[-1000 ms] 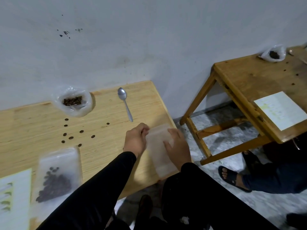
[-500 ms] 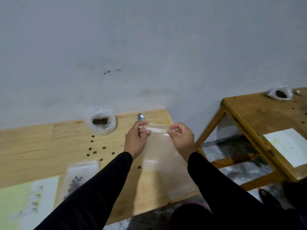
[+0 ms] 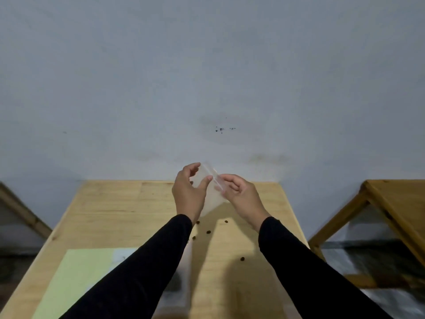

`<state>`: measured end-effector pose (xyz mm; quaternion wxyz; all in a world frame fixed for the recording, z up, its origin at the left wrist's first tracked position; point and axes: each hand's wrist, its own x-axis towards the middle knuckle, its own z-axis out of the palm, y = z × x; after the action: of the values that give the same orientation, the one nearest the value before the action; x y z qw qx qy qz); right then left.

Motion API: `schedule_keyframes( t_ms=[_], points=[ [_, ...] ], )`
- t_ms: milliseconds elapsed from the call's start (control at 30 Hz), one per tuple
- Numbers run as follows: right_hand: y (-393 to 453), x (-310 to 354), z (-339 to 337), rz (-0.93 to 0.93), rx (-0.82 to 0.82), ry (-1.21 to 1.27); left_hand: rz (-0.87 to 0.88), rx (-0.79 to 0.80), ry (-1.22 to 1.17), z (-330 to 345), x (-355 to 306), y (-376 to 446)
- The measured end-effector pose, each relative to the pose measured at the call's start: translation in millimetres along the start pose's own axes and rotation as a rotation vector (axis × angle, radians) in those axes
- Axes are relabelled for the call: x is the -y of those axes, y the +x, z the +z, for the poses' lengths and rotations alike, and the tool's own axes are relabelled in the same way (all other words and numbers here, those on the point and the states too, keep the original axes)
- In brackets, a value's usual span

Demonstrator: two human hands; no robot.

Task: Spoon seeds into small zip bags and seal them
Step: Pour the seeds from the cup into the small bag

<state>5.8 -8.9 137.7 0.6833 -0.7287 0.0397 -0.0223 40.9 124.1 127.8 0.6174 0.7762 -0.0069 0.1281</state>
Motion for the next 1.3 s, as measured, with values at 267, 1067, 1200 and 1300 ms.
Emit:
schedule_keyframes(
  t_ms=[267,1067,1200,1300],
  points=[
    [26.3,1.5,62.9,-0.012,-0.03,0.107,-0.116,0.155,-0.204,-41.6,17.0,28.4],
    [55.3,-27.6,85.0,-0.171,-0.228,-0.271,-0.26,0.215,-0.164,-42.0,44.7,54.5],
    [65.1,-30.2,72.9,-0.124,-0.197,-0.228,-0.252,0.234,-0.14,-33.8,46.4,56.2],
    [72.5,-33.8,65.4,-0.131,-0.198,-0.285,-0.227,0.221,-0.086,-26.8,45.4,55.3]
  ],
)
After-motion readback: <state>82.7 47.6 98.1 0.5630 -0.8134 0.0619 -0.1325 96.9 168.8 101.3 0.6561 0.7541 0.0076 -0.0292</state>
